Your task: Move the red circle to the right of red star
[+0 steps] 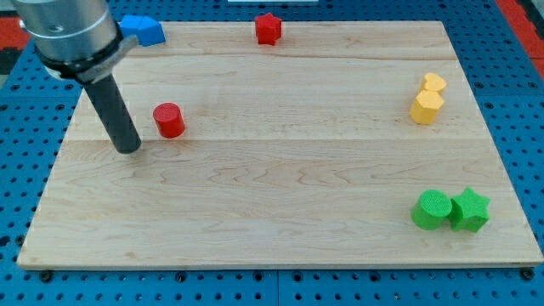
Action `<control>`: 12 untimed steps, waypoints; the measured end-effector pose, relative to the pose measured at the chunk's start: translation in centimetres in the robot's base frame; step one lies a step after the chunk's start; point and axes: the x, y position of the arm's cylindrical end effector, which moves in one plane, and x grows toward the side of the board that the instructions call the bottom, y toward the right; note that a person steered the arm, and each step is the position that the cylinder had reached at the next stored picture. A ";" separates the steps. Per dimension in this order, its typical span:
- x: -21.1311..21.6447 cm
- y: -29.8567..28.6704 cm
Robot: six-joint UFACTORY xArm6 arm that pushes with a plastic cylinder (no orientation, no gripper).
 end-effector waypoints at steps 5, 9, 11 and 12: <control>0.8 20.4; -6.3 23.3; -14.4 24.3; -14.9 24.8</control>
